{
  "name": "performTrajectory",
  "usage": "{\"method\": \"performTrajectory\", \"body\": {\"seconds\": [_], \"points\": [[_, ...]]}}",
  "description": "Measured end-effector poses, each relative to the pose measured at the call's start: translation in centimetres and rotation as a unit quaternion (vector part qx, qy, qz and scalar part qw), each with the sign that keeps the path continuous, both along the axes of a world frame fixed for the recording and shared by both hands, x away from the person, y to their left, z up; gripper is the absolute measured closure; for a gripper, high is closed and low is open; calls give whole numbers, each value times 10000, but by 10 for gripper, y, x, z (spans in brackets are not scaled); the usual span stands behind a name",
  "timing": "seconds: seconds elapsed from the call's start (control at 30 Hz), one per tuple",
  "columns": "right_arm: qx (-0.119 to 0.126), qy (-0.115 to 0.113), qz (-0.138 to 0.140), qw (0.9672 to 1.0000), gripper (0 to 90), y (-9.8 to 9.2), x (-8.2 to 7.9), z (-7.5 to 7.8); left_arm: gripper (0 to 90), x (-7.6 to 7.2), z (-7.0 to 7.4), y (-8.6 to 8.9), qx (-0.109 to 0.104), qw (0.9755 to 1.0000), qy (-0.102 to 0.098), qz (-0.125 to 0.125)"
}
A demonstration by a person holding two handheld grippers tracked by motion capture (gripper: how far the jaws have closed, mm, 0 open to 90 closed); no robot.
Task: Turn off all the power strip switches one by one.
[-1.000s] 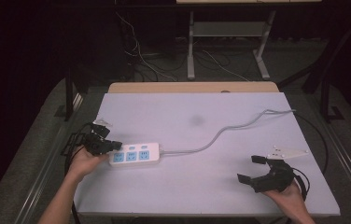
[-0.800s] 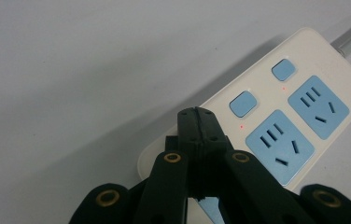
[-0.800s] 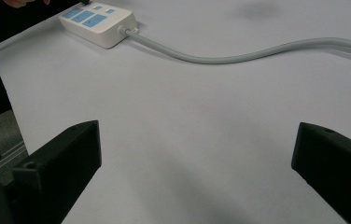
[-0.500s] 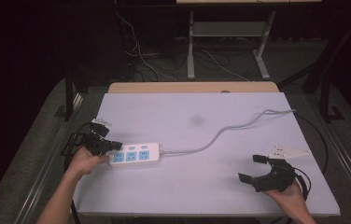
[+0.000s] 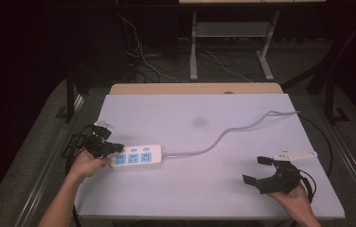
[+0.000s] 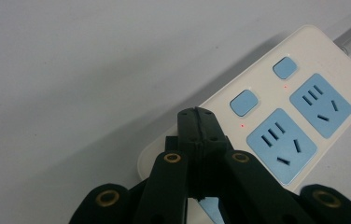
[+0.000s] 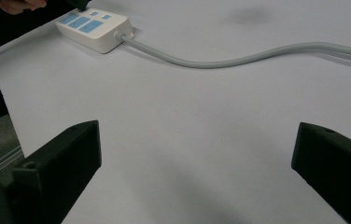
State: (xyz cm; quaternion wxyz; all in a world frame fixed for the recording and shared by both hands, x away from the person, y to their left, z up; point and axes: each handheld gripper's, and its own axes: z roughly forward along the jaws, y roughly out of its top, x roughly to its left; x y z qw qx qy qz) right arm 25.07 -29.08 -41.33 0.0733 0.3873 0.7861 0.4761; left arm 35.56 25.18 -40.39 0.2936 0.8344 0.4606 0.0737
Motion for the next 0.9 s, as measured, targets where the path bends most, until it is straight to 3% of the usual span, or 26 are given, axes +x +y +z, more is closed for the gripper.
{"method": "performTrajectory", "body": {"seconds": [0.1,0.27,0.33,0.47,0.57,0.9], "points": [[-2,-13,-6,10000,13,0,0,0,897,0,0,1,-47,9999,46,-134],[7,-22,-17,10000,13,-1,0,0,897,-1,0,-1,27,9999,7,-150],[4,-25,-19,10000,13,-1,0,1,896,-1,3,-1,-97,9999,-55,-91],[11,-27,-27,10000,13,-1,-1,1,896,-1,5,-2,91,9998,-56,-191],[18,-32,-41,10000,13,-2,-1,1,896,-2,8,-4,43,9996,-80,-284],[22,-40,-33,10000,13,-2,-1,2,896,-6,25,-16,180,9978,-274,-571]]}}
